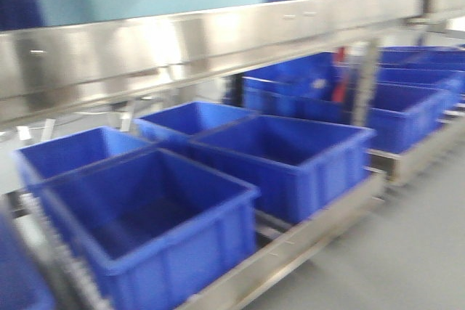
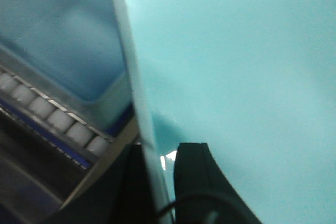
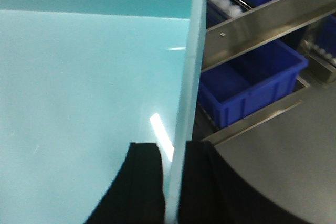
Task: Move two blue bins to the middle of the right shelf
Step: 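Turn the base away from the shelf holding the teal bin, then drive along the aisle past the red workbench carrying the bin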
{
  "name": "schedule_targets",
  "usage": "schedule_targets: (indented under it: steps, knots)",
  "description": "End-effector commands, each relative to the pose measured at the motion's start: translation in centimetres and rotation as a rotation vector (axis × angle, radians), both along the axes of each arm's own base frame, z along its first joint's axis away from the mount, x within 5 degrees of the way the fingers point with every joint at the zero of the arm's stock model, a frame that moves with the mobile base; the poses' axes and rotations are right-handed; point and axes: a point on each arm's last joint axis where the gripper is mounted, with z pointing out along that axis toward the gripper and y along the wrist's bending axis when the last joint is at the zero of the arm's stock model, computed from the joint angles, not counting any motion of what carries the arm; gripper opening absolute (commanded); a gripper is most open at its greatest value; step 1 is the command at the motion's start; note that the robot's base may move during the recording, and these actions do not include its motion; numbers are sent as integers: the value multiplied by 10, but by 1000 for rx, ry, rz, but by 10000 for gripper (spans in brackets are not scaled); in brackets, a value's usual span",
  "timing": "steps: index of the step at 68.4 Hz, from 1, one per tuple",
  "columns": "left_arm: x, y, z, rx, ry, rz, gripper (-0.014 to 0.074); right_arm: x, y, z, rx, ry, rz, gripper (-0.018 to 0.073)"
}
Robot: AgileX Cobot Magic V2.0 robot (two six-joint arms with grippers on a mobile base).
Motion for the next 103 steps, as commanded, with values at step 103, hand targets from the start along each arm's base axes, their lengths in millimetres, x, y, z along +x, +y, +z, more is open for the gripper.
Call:
schedule_targets:
  steps: [103]
  knots:
    - [-6,2,10,-13,-49,-11,-111,-3,-3,10,9,-70,-1,-151]
